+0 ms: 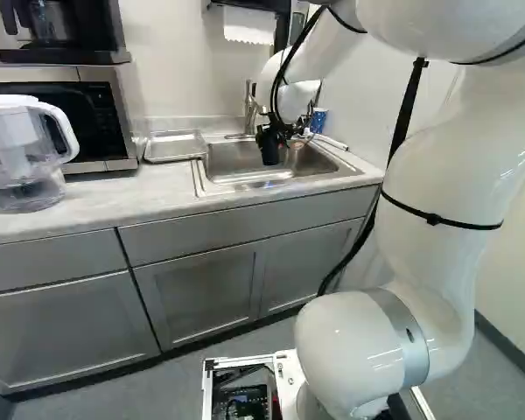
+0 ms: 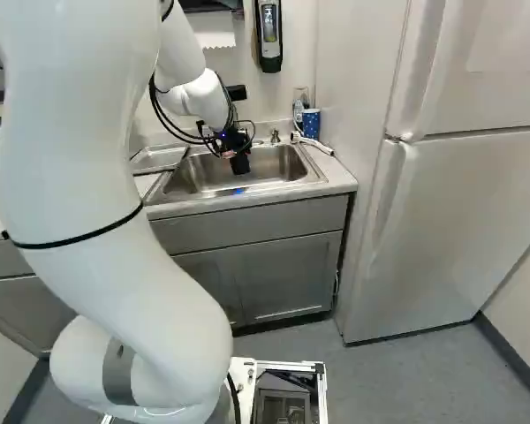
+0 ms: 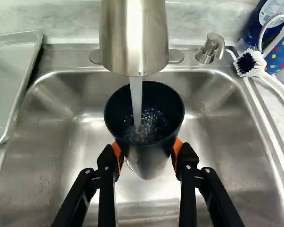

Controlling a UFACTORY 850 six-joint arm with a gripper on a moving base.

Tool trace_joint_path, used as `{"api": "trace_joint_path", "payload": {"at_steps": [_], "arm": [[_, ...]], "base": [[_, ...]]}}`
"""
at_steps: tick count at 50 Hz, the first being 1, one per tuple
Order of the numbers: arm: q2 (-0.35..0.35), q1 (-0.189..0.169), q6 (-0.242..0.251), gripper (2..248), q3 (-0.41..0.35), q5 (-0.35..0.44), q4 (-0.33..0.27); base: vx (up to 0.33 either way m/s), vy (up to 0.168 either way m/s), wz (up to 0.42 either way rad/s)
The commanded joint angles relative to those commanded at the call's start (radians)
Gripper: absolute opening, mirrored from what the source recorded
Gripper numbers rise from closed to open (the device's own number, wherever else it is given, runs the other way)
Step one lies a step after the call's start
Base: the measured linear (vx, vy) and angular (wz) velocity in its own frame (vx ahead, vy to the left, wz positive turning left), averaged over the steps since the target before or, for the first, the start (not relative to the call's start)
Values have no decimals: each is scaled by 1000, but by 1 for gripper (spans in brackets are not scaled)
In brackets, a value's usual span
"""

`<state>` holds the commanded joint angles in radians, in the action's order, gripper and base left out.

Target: Rinse the cup and place it in the tray

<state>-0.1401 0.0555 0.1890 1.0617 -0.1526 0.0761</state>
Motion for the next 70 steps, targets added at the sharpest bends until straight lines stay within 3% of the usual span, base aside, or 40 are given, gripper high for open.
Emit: {"api": "trace_joint_path", "payload": {"at_steps": [70], "arm": [[0, 0, 0, 120, 0, 0, 0]], "base": [[0, 0, 0]]}}
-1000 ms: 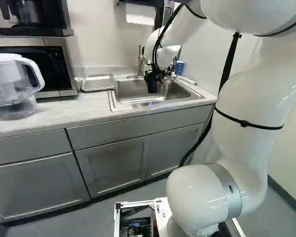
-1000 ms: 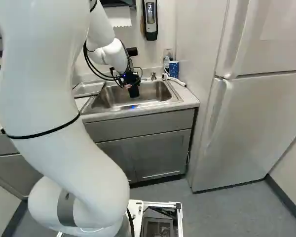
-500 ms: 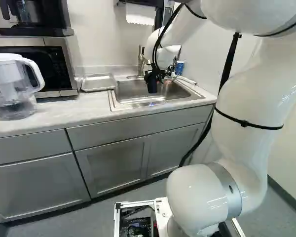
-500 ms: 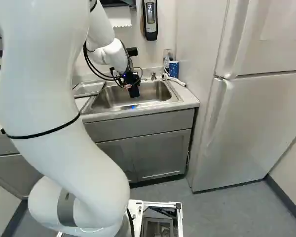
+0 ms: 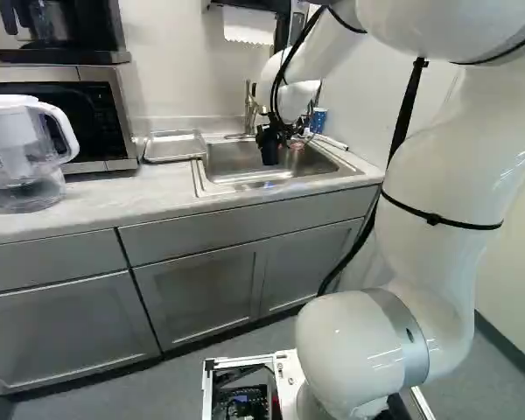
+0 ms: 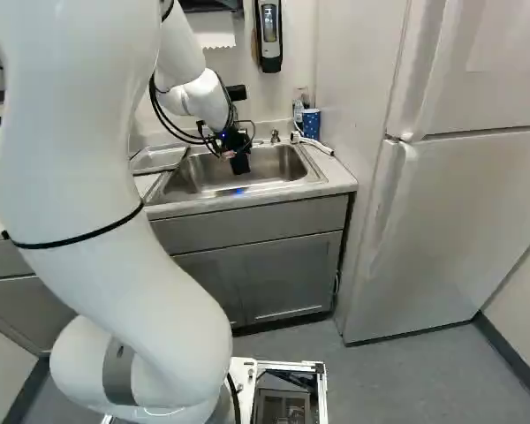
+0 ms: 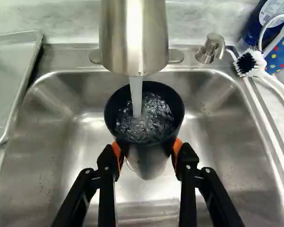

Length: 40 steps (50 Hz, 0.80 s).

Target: Rinse the cup and place it in the tray

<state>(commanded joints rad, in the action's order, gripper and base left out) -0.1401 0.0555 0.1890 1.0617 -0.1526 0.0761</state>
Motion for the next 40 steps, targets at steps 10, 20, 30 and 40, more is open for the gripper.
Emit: {"api": "trace_joint_path", "payload": {"at_steps": [10, 20, 30, 40], "arm": [[0, 0, 0, 120, 0, 0, 0], [0, 0, 0, 120, 0, 0, 0], [0, 3, 0, 120, 0, 0, 0], [8, 27, 0, 120, -8, 0, 0]], "base": [[0, 0, 0], [0, 0, 0], [0, 0, 0], [0, 0, 0]]}}
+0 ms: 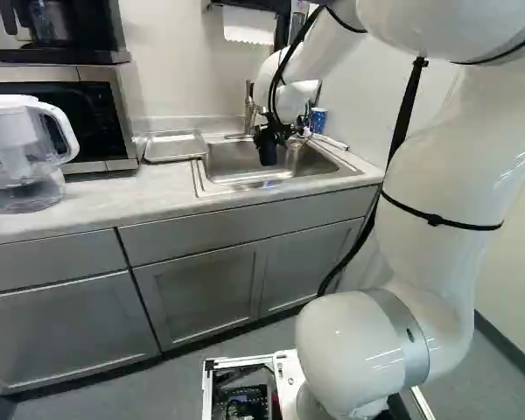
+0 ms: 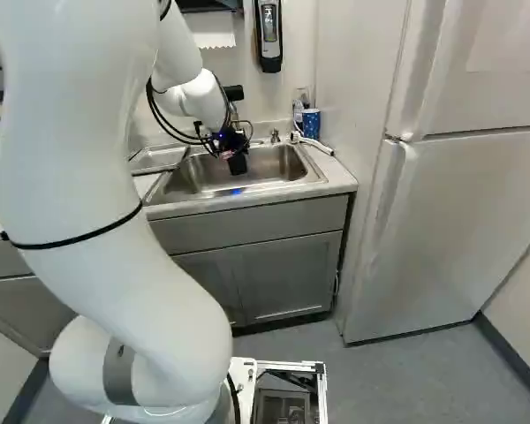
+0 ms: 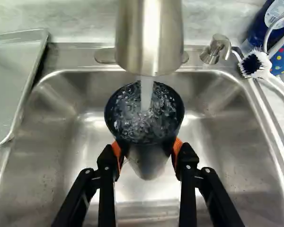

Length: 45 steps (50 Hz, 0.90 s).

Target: Rinse the cup and place it in the tray

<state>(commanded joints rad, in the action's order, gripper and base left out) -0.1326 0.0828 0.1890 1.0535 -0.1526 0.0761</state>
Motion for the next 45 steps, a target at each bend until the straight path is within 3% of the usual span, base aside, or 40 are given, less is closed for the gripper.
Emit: {"api": "trace_joint_path", "payload": {"at_steps": [45], "arm": [[78, 146, 0, 120, -59, 0, 0]], "base": [[0, 0, 0]]}}
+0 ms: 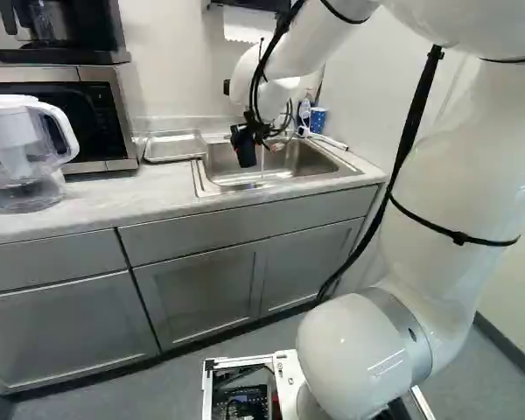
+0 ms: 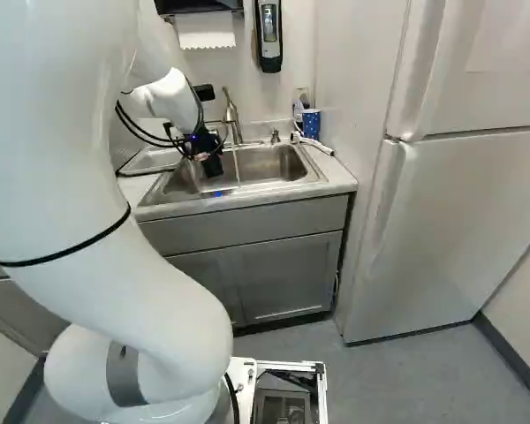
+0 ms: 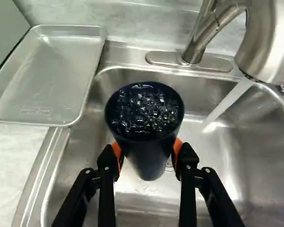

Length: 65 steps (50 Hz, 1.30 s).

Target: Rinse the cup and place it in the tray

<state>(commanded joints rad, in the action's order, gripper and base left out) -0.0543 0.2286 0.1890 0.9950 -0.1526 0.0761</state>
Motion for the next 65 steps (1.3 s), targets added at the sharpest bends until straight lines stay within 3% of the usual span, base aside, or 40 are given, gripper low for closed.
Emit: {"api": "trace_joint_path", "payload": {"at_steps": [65], "arm": [[108, 30, 0, 120, 40, 73, 0]], "base": [[0, 0, 0]]}}
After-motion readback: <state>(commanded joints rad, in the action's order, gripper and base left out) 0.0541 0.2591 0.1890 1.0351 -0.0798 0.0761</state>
